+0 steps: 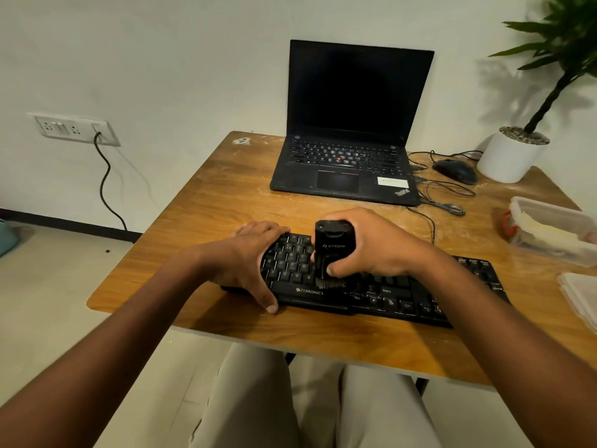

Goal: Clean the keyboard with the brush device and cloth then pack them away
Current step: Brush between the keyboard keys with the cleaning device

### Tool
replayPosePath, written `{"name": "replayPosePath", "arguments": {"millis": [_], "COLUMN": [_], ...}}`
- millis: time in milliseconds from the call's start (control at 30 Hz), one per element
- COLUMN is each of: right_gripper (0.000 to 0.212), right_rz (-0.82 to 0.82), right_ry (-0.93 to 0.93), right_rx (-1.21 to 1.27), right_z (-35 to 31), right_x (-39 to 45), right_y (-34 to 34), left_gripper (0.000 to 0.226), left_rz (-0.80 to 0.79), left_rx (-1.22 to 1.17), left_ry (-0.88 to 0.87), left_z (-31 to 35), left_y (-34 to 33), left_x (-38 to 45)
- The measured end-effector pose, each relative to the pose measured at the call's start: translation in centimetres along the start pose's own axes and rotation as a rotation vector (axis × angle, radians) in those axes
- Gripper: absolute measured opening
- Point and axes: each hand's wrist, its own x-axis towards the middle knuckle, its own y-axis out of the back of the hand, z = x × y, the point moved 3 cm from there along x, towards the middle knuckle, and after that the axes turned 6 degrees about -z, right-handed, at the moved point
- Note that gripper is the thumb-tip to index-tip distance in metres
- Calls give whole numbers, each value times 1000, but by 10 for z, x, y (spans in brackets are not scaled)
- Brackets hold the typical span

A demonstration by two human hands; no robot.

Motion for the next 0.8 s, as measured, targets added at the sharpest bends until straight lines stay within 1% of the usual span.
{"name": "replayPosePath", "arguments": {"millis": [100, 200, 300, 367, 400, 500, 533, 567, 667, 800], "right_gripper": [42, 51, 51, 49, 47, 42, 41, 41, 41, 49], "right_rz": [157, 320, 364, 330, 274, 3, -34, -26, 138, 344], "right_ry": [-68, -68, -32, 2, 13, -3, -13, -29, -71, -54], "right_rx": [-10, -85, -61, -26, -5, 47, 31, 15, 21, -44], "right_z": [13, 18, 13, 5, 1, -6, -5, -1, 11, 21], "right_x": [11, 25, 29, 23, 17, 2, 1, 1, 13, 29], "right_y": [7, 13, 13, 13, 13, 5, 3, 3, 9, 19], "left_gripper": [151, 150, 151, 150, 150, 149, 150, 150, 151, 151], "left_rz": [-4, -9, -13, -15, -15, -14, -12, -12, -9, -14], "left_rx": [0, 0, 0, 2, 2, 3, 6, 11, 14, 6], "left_ry": [3, 12, 13, 12, 10, 5, 5, 5, 5, 17], "left_z": [0, 1, 3, 3, 3, 3, 2, 2, 2, 4], "left_y": [0, 1, 2, 2, 2, 2, 1, 1, 1, 2], "left_x": [0, 0, -1, -1, -2, -2, -1, -1, -1, -1]}}
